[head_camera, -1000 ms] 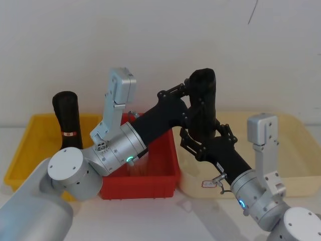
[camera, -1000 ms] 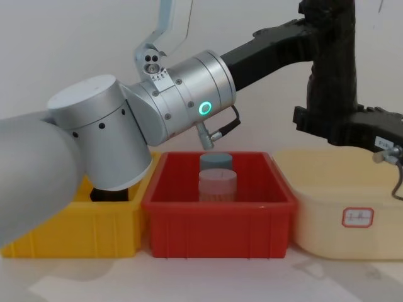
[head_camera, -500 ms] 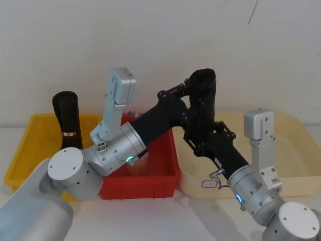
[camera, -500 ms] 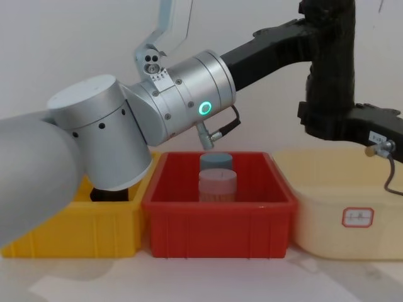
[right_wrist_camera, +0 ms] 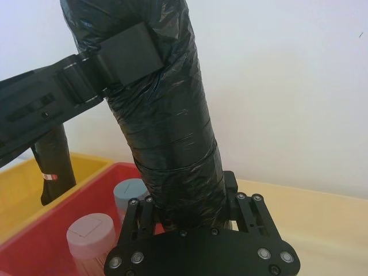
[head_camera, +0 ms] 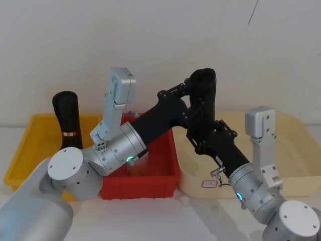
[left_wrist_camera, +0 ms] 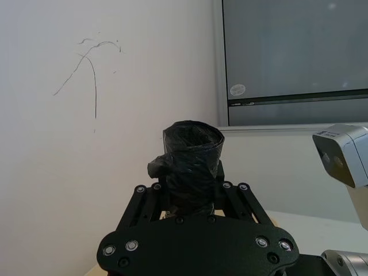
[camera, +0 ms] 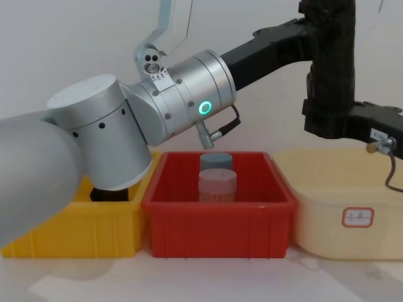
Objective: Pick up the garbage bag with the one hand and transfer it to the other hand.
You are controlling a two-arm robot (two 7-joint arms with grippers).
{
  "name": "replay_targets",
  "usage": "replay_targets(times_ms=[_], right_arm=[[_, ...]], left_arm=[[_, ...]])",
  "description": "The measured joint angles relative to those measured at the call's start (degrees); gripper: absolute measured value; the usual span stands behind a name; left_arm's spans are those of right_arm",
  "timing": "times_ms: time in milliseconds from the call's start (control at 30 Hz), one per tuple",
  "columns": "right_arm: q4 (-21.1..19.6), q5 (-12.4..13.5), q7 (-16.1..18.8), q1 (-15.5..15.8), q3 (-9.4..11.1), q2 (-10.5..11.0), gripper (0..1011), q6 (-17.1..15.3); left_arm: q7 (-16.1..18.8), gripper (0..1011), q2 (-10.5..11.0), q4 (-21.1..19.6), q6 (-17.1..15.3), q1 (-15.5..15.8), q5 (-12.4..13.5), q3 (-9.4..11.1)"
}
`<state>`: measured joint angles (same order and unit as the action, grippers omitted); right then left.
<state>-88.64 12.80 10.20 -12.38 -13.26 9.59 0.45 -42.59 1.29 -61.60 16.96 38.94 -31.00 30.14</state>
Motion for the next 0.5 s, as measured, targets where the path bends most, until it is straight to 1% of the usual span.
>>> replay_targets(times_ms=[200, 267, 333, 367, 400, 500], right_arm=[[-0.2, 0.0, 0.3, 0.0, 0.4, -0.2, 586, -0.2], [-0.3, 0.0, 0.4, 0.0, 0.6, -0.3, 586, -0.3], [-0.4, 0.0, 0.5, 0.0, 0.7, -0.4, 583, -0.3], [-0.4, 0.0, 0.6, 0.0, 0.8, -0.4, 583, -0.4], [-0.4, 0.0, 0.6, 0.0, 0.8, -0.4, 583, -0.4], [-0.5, 0.2, 0.7, 0.0, 1.0, -0.5, 583, -0.7]], left_arm=[[0.0, 392, 0.0, 0.0, 0.0, 0.0, 0.0, 0.0], [0.0, 436, 0.0, 0.0, 0.0, 0.0, 0.0, 0.0], [0.0, 499, 0.0, 0.0, 0.0, 0.0, 0.0, 0.0], [0.0, 546, 0.0, 0.0, 0.0, 0.0, 0.0, 0.0], [0.0, 546, 0.0, 0.0, 0.0, 0.0, 0.0, 0.0], [0.0, 637, 0.0, 0.0, 0.0, 0.0, 0.0, 0.0]])
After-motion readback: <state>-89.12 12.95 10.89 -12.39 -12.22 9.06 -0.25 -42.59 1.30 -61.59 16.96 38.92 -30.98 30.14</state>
